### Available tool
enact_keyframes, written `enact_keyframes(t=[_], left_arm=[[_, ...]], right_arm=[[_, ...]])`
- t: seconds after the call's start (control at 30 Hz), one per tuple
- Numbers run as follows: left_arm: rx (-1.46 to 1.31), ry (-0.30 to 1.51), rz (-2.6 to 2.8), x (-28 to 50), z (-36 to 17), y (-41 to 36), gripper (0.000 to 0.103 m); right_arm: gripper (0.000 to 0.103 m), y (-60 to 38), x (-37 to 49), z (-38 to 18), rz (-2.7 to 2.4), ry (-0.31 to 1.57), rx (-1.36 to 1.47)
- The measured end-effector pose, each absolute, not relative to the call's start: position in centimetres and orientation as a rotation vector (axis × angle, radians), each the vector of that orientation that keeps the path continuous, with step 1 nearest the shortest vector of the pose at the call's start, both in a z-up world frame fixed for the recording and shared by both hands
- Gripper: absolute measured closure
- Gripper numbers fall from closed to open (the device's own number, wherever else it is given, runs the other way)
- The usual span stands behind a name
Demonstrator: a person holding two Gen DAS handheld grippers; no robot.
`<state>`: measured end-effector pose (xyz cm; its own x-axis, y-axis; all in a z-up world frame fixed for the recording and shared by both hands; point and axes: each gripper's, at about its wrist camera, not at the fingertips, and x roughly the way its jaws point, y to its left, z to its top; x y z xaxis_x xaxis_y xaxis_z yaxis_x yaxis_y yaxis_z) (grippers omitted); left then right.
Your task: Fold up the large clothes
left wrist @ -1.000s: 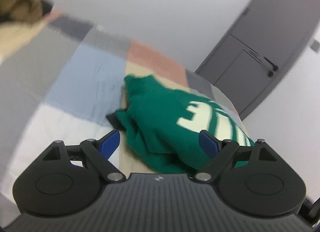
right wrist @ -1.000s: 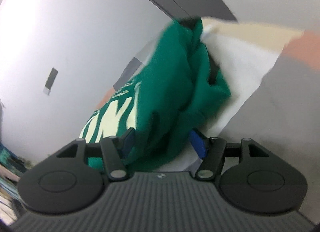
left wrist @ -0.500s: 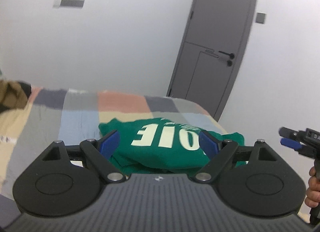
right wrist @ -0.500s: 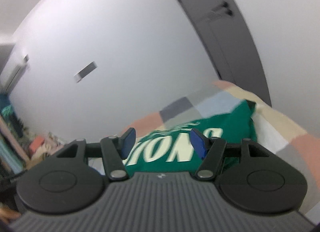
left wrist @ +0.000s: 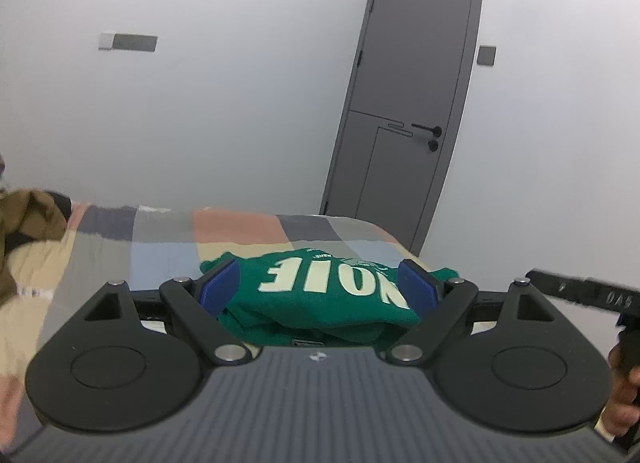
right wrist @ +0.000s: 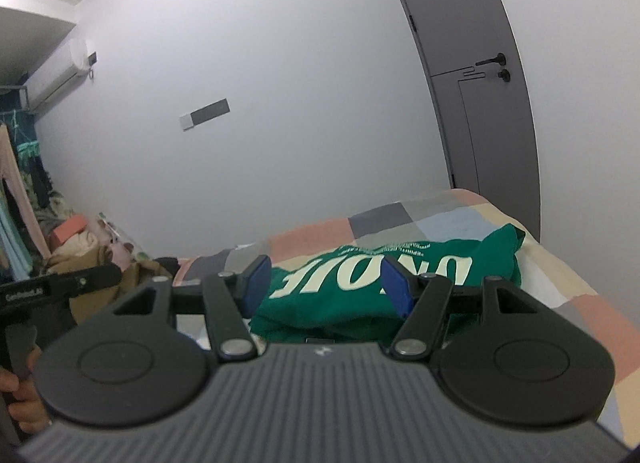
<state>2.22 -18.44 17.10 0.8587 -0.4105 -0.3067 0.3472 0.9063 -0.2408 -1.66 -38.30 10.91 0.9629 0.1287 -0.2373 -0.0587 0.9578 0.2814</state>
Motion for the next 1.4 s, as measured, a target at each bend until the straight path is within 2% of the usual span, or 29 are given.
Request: enact_keyframes(t=[0.37,0.83,0.93,1.0,1.07,1.1,1.4], left_arm=[[-0.125,0.368,-0.392,-1.2,15.1,-19.1,0.013],[-0.114,0.412,-0.381,-0.9,13.2,-19.4,0.000],[-0.110,0.413,-0.366,-0.8,13.2,-19.3,0.000],[-0.110,0.413,-0.359,-0.8,13.2,-19.4,0.000],[-0.105,0.414,-0.353,-0.8,13.2,-19.4,0.000],[-0.103,0.415,-0.352,-0.8,13.2,-19.5,0.000],[-0.082,0.419,-0.338,-0.8,13.1,-20.0,0.000]], right_arm=[[0.039,-35.3,-5.0,8.1,0.080,0.330,0.192],[0.038,-34.8,-5.8,6.8,0.013,0.373,0.162],[0.030,-34.7,-5.8,6.9,0.004,0.368,0.147],[0.013,-34.6,-5.9,7.0,-0.004,0.354,0.142],[0.007,-34.6,-5.9,7.1,-0.018,0.343,0.132],[0.000,-34.5,-5.8,7.2,-0.027,0.348,0.125],[0.000,-34.5,-5.7,7.0,-0.024,0.376,0.131]])
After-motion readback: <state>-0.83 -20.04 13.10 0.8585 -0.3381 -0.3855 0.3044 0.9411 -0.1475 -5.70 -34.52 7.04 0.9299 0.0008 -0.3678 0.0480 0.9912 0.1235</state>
